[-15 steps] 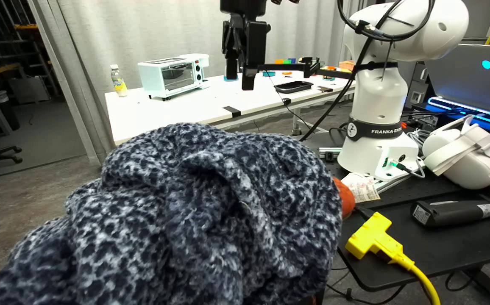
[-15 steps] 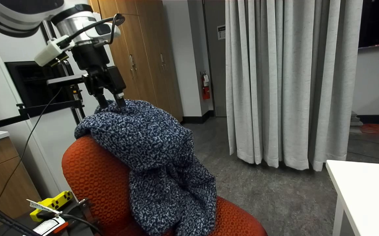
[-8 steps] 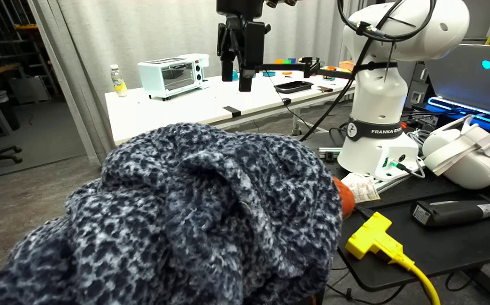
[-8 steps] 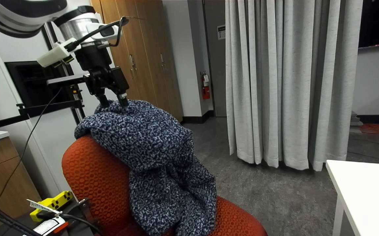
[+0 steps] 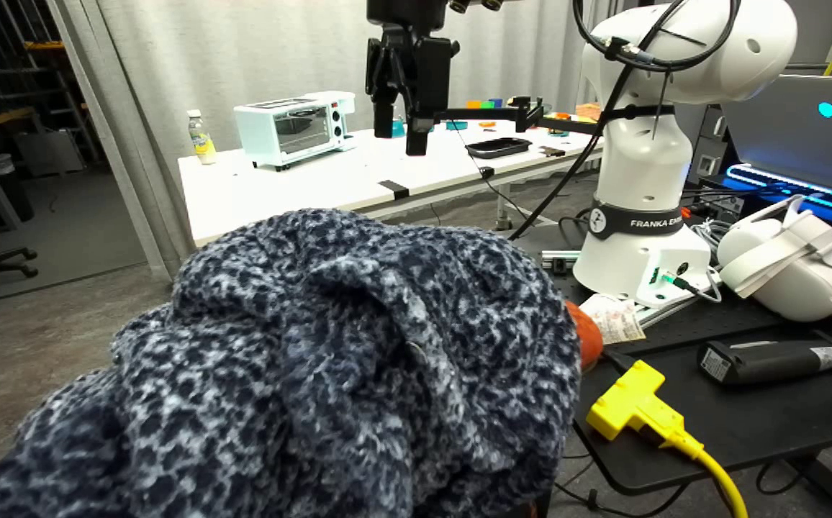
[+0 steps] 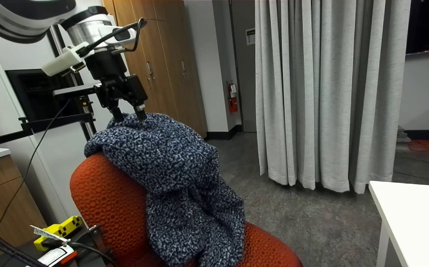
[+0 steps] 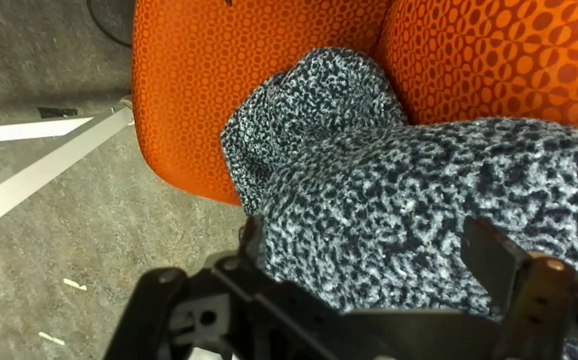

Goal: Remove the fleece blanket from the backrest of the chair

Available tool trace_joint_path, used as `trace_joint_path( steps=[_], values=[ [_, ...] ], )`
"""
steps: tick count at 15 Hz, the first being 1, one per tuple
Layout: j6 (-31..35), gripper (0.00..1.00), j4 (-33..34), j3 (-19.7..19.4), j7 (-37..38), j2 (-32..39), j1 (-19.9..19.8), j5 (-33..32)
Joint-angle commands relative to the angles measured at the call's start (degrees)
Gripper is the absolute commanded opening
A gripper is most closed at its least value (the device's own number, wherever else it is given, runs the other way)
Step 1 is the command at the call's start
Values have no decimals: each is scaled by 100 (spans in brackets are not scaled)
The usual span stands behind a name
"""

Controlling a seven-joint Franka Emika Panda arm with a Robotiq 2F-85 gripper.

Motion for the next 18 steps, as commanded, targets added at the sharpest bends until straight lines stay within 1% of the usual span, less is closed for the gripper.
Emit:
trace_joint_path(
  steps=[1,4,6,7,8,9,10,12,13,14,15,16,18],
  values=[
    [292,100,13,-182,-615,56,153,-96],
    [611,100,8,-345,-1111,102,299,32],
    [843,100,8,-564,-1422,152,525,310],
    [350,100,596,-95,-865,209,933,660],
    [329,100,641,-76,-844,213,1061,848],
    [403,100,858,-1,-825,376,1280,1071],
    [456,100,1101,123,-755,540,1475,1244],
    [534,100,1650,458,-522,1003,1730,1431],
    [518,100,1838,545,-463,1162,1744,1428],
    [486,100,2022,696,-254,1344,1625,1284],
    [566,100,1507,614,-426,788,1660,1314],
    [567,100,1677,706,-337,971,1655,1314],
    [567,100,1859,749,-316,1234,1629,1319]
  ],
)
